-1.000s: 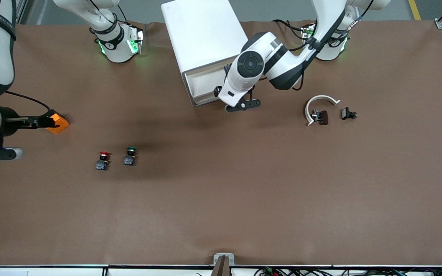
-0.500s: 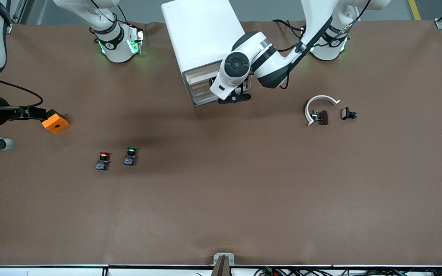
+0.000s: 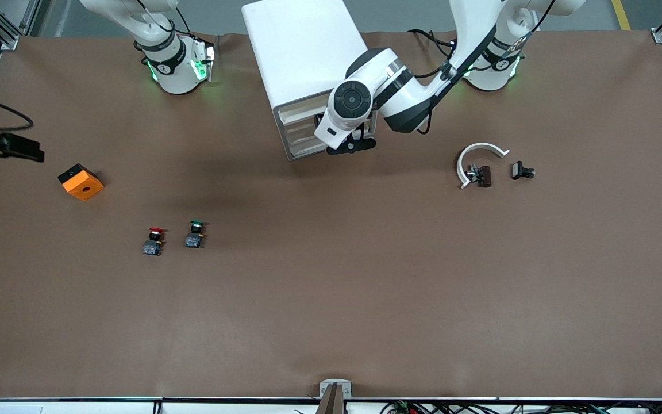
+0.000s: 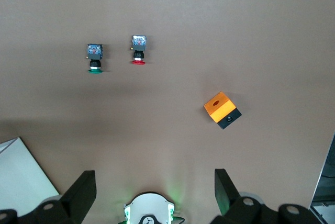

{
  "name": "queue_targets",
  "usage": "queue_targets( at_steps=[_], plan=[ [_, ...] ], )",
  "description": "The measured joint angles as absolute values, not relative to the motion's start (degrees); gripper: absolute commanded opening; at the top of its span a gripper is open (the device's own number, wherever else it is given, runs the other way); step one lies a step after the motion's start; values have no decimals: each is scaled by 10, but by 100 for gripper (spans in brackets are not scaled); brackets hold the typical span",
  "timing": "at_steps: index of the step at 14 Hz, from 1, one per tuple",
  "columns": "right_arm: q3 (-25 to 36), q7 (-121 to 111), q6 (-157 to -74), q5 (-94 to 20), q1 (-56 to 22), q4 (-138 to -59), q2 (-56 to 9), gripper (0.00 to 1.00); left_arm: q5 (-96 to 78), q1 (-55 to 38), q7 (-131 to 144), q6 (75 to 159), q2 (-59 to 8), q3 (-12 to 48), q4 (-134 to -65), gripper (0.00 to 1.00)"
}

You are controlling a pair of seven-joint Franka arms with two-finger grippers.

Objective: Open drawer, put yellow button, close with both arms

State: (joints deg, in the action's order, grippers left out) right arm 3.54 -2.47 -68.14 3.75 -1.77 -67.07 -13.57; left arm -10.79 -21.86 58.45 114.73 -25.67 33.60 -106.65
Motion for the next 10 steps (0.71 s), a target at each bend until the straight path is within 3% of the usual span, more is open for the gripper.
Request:
queue_targets(
  at_steps=[10],
  plan=[
    [29, -25, -674, 37, -18, -718, -71, 100, -111, -219, 584, 1132, -258, 339, -1039, 100]
  ],
)
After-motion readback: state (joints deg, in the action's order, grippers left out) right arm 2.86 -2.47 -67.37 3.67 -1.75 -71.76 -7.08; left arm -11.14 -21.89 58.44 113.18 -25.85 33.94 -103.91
